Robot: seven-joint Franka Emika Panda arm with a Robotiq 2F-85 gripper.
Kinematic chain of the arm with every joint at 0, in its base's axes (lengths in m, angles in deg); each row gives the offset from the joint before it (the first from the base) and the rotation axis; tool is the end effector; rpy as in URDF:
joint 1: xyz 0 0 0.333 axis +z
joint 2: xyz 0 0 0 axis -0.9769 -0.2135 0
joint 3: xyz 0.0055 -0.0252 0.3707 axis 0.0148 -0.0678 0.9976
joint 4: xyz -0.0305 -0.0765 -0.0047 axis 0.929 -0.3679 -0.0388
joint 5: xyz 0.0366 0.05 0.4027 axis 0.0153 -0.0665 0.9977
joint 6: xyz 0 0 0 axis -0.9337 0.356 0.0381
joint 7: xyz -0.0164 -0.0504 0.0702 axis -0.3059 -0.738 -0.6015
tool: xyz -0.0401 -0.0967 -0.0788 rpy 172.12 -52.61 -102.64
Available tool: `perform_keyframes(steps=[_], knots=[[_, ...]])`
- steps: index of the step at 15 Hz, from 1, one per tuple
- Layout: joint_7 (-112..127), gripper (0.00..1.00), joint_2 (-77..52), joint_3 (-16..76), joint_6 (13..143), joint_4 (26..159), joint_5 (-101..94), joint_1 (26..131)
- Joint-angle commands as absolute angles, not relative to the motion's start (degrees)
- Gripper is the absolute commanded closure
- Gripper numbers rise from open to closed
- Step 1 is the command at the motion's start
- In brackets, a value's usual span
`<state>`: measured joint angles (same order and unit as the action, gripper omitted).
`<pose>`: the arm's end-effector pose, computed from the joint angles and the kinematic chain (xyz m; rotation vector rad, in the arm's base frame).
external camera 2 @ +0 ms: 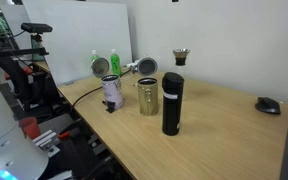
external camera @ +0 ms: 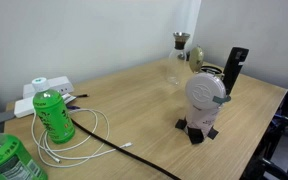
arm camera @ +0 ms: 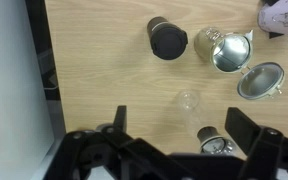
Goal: Move the green bottle amidst the cables to the metal bottles
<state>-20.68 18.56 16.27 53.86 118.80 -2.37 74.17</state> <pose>0.4578 -0.1952 0.5682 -3.1254 -0.0961 -0.1636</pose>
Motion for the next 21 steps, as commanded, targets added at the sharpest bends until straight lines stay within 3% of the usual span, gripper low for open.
perform_keyframes(steps=[1, 11, 21], knots=[[-21.03, 0.00, 18.39, 17.76, 53.75, 118.68, -1.91, 72.47], [-21.71, 0.00, 18.73, 18.44, 53.68, 119.09, -2.15, 72.84], [-26.80, 0.00, 21.61, 27.16, 58.25, 125.56, -0.85, 79.69]])
